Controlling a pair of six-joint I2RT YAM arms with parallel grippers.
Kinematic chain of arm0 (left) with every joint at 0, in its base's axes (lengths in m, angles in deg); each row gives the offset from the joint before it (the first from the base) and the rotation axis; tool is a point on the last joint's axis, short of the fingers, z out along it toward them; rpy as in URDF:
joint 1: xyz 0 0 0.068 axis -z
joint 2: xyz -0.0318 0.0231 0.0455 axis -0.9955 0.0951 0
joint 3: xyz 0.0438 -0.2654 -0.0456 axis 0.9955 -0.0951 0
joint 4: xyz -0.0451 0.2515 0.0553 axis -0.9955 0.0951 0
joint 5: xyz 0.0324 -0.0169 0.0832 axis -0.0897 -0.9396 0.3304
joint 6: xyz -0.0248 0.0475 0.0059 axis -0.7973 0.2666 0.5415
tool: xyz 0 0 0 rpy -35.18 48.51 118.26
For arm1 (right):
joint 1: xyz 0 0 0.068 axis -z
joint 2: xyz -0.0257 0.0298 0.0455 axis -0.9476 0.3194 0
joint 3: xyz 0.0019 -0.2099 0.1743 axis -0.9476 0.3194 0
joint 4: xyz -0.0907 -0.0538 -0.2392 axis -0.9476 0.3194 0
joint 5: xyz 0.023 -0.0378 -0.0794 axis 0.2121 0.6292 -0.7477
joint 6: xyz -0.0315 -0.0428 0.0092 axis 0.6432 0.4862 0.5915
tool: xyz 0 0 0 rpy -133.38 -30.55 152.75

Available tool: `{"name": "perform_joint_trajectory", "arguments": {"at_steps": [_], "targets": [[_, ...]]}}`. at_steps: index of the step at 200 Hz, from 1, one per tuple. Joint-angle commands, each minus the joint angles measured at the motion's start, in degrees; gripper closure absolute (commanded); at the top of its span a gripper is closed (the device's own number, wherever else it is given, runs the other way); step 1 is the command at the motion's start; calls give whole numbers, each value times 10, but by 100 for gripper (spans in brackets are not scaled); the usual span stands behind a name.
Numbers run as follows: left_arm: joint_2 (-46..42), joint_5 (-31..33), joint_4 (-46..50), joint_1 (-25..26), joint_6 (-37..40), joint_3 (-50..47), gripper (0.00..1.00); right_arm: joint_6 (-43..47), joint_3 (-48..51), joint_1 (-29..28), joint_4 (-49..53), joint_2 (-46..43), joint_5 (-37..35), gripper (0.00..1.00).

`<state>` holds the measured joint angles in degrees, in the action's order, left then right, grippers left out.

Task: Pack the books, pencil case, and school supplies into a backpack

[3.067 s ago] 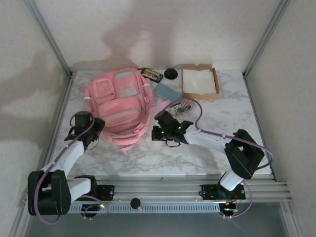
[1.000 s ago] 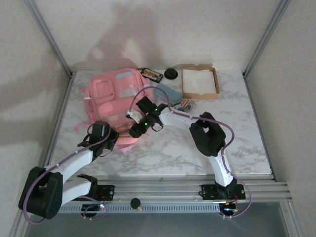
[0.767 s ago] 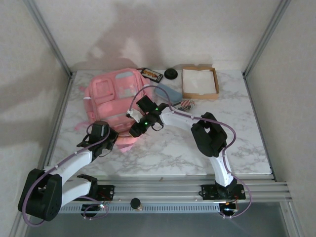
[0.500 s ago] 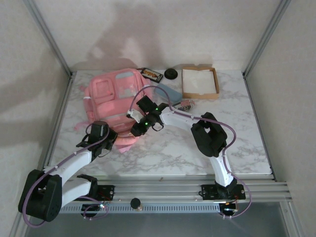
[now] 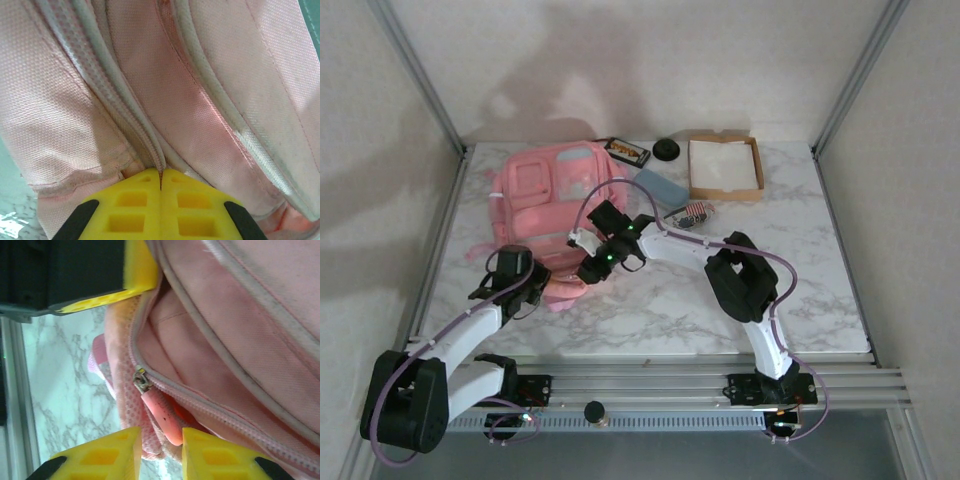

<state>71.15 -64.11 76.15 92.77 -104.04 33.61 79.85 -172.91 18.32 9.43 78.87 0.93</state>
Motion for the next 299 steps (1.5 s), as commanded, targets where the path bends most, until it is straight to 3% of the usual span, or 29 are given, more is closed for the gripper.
{"name": "perform_joint_trajectory", "arguments": {"at_steps": [1,41,51,96,132,172,299], "targets": [[0,17,14,-10,22,13,100,-17,-14,-21,5,-32,74,72],[-2,15,18,-16,28,14,100,-34,-14,-15,13,-33,57,65],[-4,13,15,-17,28,15,100,-36,-20,-15,20,-26,32,57],[-9,13,19,-17,26,16,100,-93,-52,-47,50,-19,-124,49],[-11,10,14,-17,24,12,100,-160,-63,-81,70,-14,-199,55],[-13,7,7,-17,19,11,100,-210,-119,-93,104,24,-234,60],[-14,2,-3,-16,10,2,100,-209,-174,-99,138,88,-292,71]]}}
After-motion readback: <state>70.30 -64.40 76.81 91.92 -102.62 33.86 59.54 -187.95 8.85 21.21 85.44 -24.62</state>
